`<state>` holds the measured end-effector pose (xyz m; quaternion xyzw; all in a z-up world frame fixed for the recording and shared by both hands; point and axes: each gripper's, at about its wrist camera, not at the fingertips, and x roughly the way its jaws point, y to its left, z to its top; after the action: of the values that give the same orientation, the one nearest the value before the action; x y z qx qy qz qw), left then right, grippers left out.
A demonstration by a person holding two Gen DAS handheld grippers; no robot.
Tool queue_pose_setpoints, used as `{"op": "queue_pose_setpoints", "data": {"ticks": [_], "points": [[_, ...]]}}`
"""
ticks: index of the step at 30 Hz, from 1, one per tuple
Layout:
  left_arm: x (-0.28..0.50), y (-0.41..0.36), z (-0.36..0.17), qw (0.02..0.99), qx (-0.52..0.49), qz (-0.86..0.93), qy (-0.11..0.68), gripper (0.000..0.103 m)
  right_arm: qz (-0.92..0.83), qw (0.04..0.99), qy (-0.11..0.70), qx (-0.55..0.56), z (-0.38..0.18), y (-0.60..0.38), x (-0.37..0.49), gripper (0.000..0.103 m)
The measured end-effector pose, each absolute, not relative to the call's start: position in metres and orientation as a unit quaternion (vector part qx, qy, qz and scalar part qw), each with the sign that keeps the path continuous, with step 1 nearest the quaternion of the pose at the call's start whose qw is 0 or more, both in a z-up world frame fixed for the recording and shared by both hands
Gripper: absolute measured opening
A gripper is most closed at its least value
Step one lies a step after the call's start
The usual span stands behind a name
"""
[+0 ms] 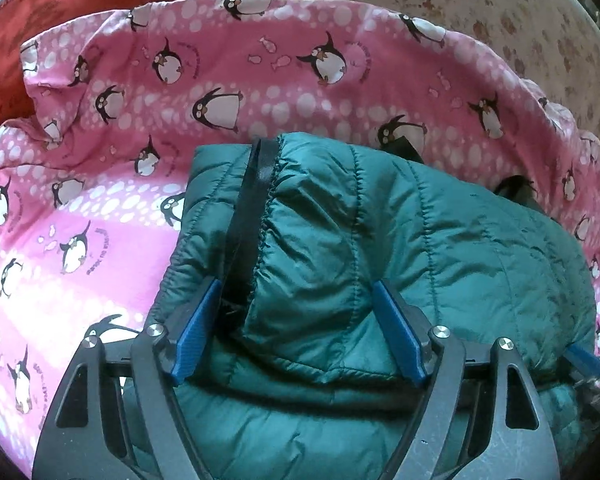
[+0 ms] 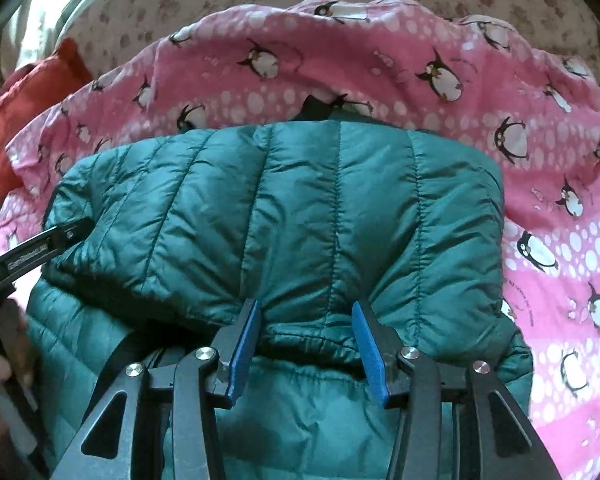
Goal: Fold large clothes
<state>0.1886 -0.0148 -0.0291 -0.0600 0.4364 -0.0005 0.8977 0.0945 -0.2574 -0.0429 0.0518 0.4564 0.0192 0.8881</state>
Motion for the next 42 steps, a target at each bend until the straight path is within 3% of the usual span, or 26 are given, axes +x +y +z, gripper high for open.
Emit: {"op": "queue_pose_setpoints", "data": {"ticks": [5, 20, 25, 32, 42], "points": [[0.190, -0.017, -0.030, 0.898, -0.055, 0.001, 0.437, 0.080, -0.026, 0.914, 0.395, 0.089, -0.009, -0.292, 0.088, 0.045], [0.191, -0.023, -0.039, 0.900, -0.037, -0.009, 0.433, 0.093, -0.080, 0.896, 0.428, 0.089, -0.059, -0.334, 0.123, 0.046], [0.192, -0.024, -0.044, 0.900, -0.042, -0.022, 0.434, 0.101, -0.075, 0.897, 0.412, 0.139, -0.063, -0.347, 0.105, 0.046], [0.194, -0.023, -0.047, 0.898, -0.053, -0.031, 0.436, 0.102, -0.070, 0.889, 0.402, 0.208, -0.063, -0.369, 0.094, 0.048], [0.196, -0.024, -0.049, 0.897, -0.058, -0.030, 0.436, 0.102, -0.023, 0.906, 0.396, 0.149, -0.017, -0.298, 0.091, 0.052]]}}
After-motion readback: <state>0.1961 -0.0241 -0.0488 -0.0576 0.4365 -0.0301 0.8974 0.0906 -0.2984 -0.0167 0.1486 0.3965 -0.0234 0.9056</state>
